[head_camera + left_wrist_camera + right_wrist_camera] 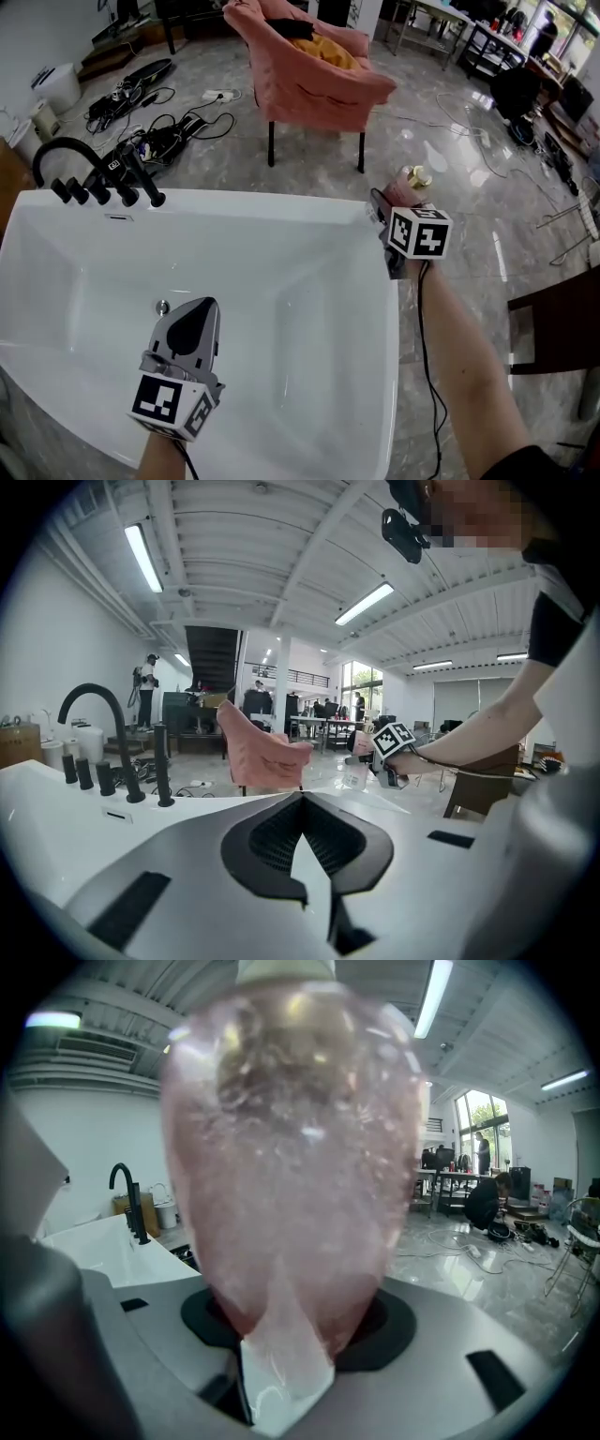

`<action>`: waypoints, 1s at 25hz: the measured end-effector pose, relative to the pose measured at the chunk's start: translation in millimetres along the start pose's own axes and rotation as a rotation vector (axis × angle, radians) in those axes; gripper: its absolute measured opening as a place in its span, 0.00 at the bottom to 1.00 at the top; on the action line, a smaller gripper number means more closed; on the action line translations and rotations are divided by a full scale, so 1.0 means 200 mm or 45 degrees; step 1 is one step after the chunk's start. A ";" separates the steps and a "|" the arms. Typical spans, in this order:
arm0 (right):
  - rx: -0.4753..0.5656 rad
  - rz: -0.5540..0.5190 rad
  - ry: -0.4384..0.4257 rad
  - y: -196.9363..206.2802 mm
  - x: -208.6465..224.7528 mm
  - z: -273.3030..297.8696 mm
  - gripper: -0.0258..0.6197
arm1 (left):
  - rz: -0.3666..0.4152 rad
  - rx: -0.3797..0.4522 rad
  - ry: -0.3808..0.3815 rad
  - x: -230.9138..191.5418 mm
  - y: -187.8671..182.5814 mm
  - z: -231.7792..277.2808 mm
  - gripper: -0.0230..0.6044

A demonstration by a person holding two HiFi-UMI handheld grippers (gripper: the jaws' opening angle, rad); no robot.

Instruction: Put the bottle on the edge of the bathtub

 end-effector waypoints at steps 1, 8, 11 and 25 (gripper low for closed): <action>-0.007 0.000 0.000 0.00 0.00 0.02 0.41 | 0.007 -0.002 0.001 0.00 0.01 0.01 0.06; 0.011 -0.036 0.037 0.00 0.01 0.11 0.41 | 0.045 -0.004 0.008 -0.01 0.04 0.06 0.06; 0.031 -0.068 0.047 0.01 0.00 0.11 0.42 | 0.026 -0.013 0.008 -0.02 0.05 0.07 0.06; 0.113 -0.112 -0.005 -0.03 -0.01 0.10 0.47 | 0.032 -0.042 0.024 -0.01 0.09 0.08 0.06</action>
Point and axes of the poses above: the fingertips, and each gripper's own axes: z forward along the fingers, x to its right, y out of its underside, the point moved 6 cm from there along -z, backward along the fingers, and after that the axes turned 15 degrees about -y, right-handed, at the moved point
